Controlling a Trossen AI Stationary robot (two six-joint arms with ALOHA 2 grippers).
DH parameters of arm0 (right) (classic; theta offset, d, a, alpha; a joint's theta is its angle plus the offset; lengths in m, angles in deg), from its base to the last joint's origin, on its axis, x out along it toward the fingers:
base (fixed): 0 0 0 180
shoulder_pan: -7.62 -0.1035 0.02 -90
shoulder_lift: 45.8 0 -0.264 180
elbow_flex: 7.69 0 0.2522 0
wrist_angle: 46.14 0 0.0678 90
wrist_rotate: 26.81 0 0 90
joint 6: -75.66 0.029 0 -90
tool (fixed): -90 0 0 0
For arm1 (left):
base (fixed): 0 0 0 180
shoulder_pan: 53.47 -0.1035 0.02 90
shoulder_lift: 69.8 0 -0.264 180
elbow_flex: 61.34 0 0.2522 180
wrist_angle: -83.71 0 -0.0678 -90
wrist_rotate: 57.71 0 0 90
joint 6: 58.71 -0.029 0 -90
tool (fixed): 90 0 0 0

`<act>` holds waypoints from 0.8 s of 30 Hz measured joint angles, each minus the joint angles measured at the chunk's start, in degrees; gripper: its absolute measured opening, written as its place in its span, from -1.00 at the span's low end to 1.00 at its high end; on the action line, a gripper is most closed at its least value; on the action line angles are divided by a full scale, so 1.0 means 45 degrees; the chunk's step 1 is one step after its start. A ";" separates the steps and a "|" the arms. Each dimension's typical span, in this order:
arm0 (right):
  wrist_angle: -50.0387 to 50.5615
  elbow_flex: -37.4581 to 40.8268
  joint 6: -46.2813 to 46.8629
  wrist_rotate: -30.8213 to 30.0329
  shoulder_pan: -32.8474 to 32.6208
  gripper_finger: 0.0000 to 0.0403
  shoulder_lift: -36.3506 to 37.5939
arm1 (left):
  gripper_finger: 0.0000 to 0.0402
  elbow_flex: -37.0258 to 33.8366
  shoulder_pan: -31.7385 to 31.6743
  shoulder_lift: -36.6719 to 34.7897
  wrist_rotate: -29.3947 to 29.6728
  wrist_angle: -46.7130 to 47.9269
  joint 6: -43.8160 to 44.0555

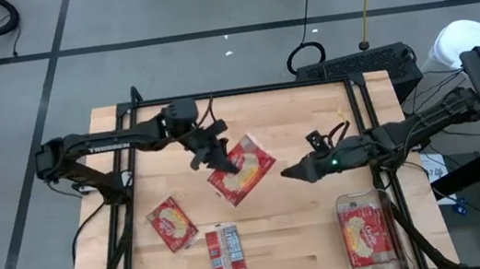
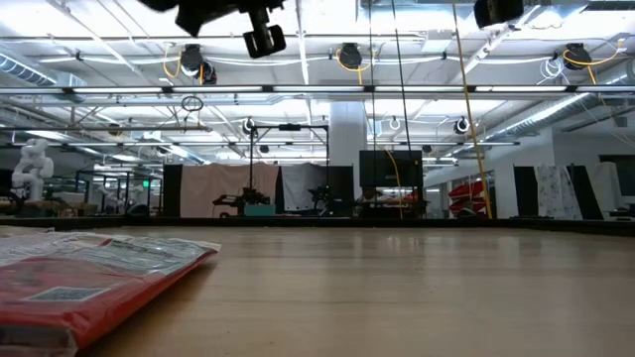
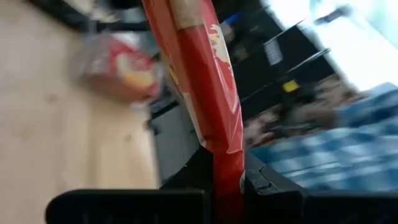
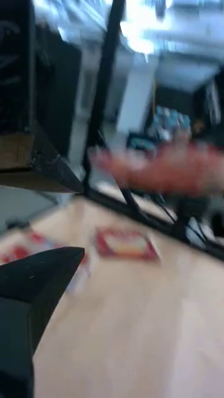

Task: Sort popcorn bags into baskets
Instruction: Put the popcorn bag into the transparent bin

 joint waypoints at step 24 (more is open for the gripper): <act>0.1745 -0.5324 -0.3419 0.3508 0.1896 -0.26 -0.3969 | -0.83 0.2895 0.2955 0.0074 0.3246 0.9764 -0.6211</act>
